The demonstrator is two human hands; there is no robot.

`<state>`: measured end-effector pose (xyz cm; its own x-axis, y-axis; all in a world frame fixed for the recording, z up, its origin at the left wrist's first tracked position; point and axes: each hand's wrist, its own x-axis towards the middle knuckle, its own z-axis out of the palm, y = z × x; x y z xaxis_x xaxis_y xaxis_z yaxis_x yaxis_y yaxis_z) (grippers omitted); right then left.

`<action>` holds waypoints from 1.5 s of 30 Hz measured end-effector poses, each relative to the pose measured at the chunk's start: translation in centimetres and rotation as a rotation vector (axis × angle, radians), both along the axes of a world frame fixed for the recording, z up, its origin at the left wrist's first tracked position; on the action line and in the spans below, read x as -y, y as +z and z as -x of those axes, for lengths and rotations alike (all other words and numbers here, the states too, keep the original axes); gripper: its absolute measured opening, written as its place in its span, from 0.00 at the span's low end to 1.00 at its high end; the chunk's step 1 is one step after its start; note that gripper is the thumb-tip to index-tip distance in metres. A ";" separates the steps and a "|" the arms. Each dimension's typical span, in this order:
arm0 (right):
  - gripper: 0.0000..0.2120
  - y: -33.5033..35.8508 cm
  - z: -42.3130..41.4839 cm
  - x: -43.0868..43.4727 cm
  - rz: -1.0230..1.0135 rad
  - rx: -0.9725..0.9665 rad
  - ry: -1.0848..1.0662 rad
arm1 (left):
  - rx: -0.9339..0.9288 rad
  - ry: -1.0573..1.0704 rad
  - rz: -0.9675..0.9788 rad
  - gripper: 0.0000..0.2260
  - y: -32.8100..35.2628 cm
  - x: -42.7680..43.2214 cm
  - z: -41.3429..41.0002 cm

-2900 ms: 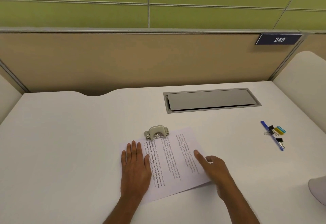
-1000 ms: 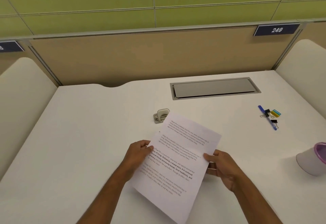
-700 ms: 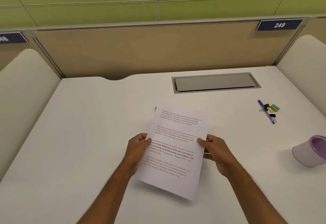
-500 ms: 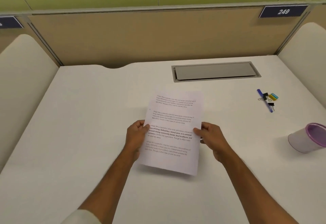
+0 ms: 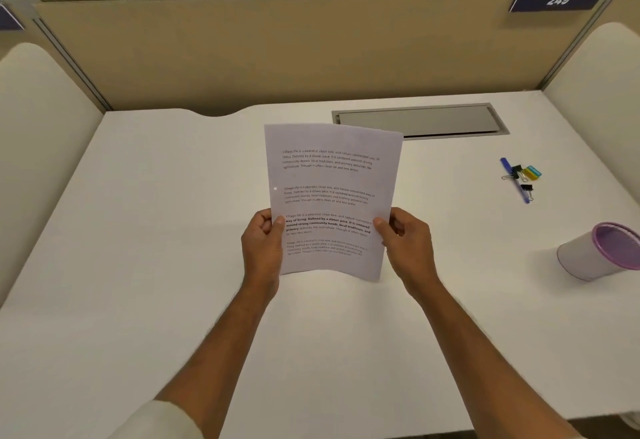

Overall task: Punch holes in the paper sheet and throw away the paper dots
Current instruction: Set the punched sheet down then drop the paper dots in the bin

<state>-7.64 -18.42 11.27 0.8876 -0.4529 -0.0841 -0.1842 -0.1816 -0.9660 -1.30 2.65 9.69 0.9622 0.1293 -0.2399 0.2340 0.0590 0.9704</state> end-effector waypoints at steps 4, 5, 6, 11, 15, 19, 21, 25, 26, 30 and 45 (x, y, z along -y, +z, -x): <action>0.07 -0.3 0.9 -0.1 0.001 0.022 -0.019 | 0.019 -0.002 -0.002 0.05 0.0 0.2 1.1; 0.07 -0.3 1.2 -0.1 -0.007 0.026 -0.019 | 0.024 -0.006 -0.003 0.05 0.0 0.2 1.3; 0.07 -0.3 1.4 -0.1 -0.020 0.030 -0.021 | 0.028 -0.011 -0.004 0.05 0.0 0.3 1.6; 0.08 0.0 2.4 -0.4 -0.089 0.051 -0.036 | 0.060 -0.016 -0.010 0.06 0.3 0.6 2.5; 0.08 0.1 3.3 -0.5 -0.126 0.065 -0.052 | 0.082 -0.022 0.020 0.06 0.6 0.7 3.4; 0.09 0.0 4.1 -0.8 -0.148 0.061 -0.042 | 0.076 -0.021 0.015 0.06 0.6 0.8 4.1; 0.09 0.1 4.2 -1.0 -0.141 0.063 -0.033 | 0.081 -0.024 -0.005 0.08 0.7 0.7 4.3; 0.09 0.1 4.3 -1.5 -0.127 0.055 -0.040 | 0.103 -0.048 -0.023 0.10 1.3 0.5 4.8; 0.09 0.2 4.3 -1.7 -0.128 0.055 -0.042 | 0.112 -0.054 -0.023 0.10 1.5 0.4 4.9; 0.08 0.5 4.6 -2.4 -0.128 0.079 -0.065 | 0.133 -0.086 -0.019 0.12 2.5 0.3 5.5; 0.12 0.6 5.2 -3.1 -0.274 0.088 -0.087 | 0.184 -0.144 -0.095 0.18 3.6 -0.4 6.2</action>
<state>-12.82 -15.36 11.86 0.8558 -0.4985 -0.1381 -0.1010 0.1008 -0.9898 -7.52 3.00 13.27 0.9986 0.0014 -0.0527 0.0527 -0.0553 0.9971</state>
